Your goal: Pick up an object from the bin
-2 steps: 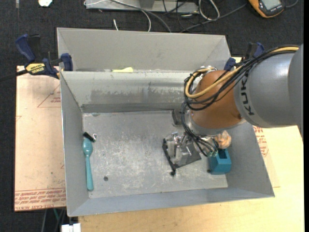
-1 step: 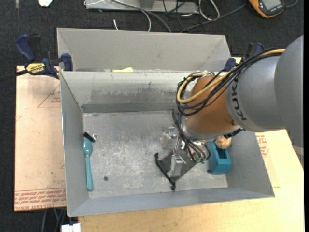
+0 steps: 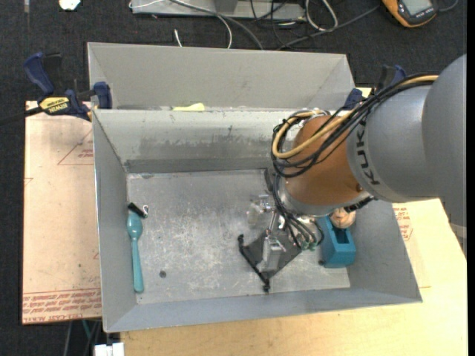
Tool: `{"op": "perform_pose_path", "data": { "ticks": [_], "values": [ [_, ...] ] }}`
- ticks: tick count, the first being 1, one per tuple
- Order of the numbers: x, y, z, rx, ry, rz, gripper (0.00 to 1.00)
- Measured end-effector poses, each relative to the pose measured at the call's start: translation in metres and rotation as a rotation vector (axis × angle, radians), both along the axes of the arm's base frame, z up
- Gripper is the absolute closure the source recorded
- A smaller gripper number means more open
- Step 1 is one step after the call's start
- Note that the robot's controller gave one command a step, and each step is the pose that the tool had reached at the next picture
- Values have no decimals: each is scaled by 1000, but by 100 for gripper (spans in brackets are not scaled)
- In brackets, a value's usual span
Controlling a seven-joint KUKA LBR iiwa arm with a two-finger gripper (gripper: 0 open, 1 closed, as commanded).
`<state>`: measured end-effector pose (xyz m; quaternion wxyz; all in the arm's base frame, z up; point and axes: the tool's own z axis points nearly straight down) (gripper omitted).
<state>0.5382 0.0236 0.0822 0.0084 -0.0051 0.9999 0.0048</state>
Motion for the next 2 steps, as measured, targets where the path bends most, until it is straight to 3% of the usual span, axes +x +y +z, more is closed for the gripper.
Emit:
{"op": "perform_pose_path", "data": {
  "ticks": [1,2],
  "values": [
    [-1,1,-2,0,-1,20,0],
    [1,0,-3,-3,-4,230,0]
  ]
}}
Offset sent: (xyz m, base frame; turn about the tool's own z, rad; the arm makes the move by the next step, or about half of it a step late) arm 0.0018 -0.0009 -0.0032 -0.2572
